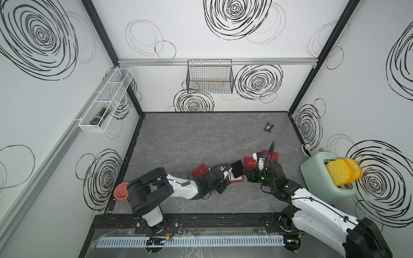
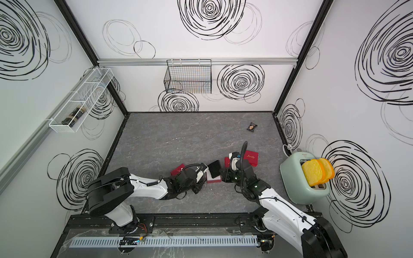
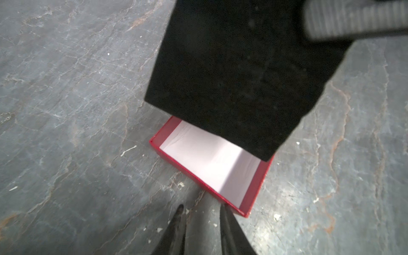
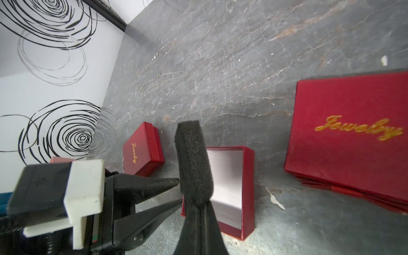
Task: Take the necklace out of the lift-off lid jewelry box
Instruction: Place the necklace at the center of the board, then place the inner lining in the jewelry box.
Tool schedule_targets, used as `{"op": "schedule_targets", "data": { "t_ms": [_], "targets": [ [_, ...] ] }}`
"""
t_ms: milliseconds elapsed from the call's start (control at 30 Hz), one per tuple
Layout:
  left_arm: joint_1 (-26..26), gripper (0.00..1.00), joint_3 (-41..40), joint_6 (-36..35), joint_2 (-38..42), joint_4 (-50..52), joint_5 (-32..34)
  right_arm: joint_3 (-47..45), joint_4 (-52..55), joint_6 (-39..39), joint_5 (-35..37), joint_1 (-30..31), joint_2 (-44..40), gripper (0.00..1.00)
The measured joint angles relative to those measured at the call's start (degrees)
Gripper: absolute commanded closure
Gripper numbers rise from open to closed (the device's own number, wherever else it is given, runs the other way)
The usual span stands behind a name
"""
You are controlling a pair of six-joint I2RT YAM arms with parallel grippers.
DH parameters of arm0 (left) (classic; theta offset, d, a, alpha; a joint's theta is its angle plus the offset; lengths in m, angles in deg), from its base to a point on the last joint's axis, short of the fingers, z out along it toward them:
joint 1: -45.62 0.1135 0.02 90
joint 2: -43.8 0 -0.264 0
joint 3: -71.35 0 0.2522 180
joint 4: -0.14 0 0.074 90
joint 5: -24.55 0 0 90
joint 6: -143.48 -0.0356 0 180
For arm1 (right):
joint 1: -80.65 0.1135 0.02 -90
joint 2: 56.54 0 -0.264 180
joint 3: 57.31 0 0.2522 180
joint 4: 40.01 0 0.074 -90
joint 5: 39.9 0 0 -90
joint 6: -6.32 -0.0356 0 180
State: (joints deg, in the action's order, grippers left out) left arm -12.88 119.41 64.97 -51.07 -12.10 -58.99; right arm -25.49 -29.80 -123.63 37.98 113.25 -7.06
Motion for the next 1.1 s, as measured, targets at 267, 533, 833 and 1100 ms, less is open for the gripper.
{"op": "schedule_targets", "data": {
  "t_ms": [267,533,833,1100],
  "targets": [
    [-0.13,0.71,0.44,0.28,-1.27,-0.90,-0.90,-0.02,-0.07,-1.20,1.03,0.28,0.85,1.00],
    [-0.28,0.73,0.98,0.72,-3.21,-1.60,-1.49,-0.04,0.02,-1.18,0.74,1.11,4.42,1.00],
    [-0.26,0.74,1.07,1.22,-3.98,-1.90,-1.42,0.00,0.61,-0.17,-0.11,1.60,7.80,1.00],
    [0.81,0.74,1.07,2.14,-4.09,-2.45,-1.40,2.91,4.98,1.90,0.04,2.58,8.94,1.00]
  ]
}}
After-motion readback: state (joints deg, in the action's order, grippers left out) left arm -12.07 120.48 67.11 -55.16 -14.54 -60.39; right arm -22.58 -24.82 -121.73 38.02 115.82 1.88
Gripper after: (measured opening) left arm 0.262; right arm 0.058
